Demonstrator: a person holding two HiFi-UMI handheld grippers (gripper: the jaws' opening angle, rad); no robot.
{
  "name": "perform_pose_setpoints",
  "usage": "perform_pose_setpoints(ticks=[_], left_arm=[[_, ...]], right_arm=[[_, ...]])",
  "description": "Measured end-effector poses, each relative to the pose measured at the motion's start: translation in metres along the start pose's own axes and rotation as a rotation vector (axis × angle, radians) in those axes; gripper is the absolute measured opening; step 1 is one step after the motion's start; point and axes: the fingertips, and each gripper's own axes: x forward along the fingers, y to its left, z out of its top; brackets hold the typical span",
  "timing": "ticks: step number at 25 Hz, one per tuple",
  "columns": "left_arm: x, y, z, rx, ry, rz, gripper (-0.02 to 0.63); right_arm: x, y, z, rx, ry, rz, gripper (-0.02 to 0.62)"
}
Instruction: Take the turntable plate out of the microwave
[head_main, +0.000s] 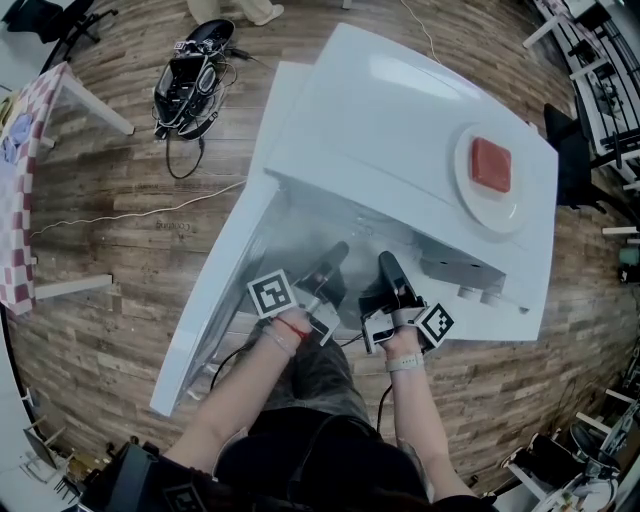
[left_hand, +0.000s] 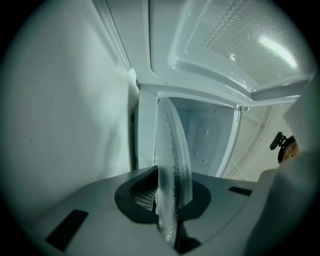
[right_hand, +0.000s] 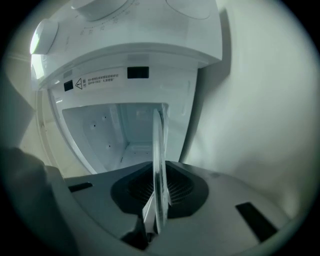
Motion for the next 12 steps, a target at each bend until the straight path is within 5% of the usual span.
perform_pose_setpoints(ticks=[12], left_arm=[[-0.0089, -0.0022, -0.0032, 0.030, 0.013, 0.015, 0.035]], right_arm=[[0.0065, -0.0026, 0.0073, 0.010, -0.019, 0.013, 0.049]])
